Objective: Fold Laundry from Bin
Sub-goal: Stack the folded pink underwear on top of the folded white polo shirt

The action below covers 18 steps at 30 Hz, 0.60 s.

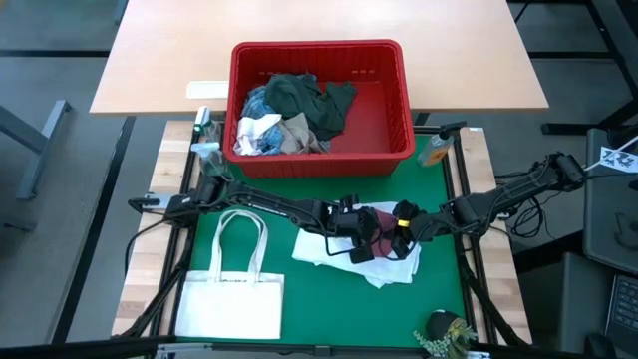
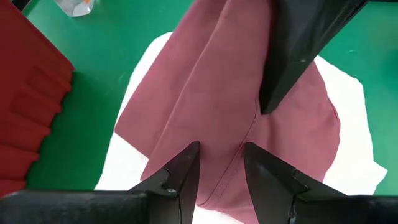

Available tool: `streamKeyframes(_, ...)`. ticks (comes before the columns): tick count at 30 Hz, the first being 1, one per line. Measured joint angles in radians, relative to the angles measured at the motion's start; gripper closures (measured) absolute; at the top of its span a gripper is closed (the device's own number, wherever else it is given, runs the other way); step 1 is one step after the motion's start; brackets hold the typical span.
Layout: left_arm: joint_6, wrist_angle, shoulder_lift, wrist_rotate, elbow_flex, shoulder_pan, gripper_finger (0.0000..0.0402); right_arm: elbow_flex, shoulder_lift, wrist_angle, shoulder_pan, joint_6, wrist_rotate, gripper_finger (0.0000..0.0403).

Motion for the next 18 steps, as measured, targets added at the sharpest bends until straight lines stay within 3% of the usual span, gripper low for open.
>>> streamKeyframes(10,0.0,0.002,0.0,0.002,0.0,-0.005,0.0281,0.0,0.0,-0.093,0.0,-0.01,0.004,0.0259)
streamKeyframes(18,0.0,0.003,0.0,0.002,0.0,-0.005,0.0281,0.0,-0.067,-0.187,-0.014,-0.005,0.018,0.0246)
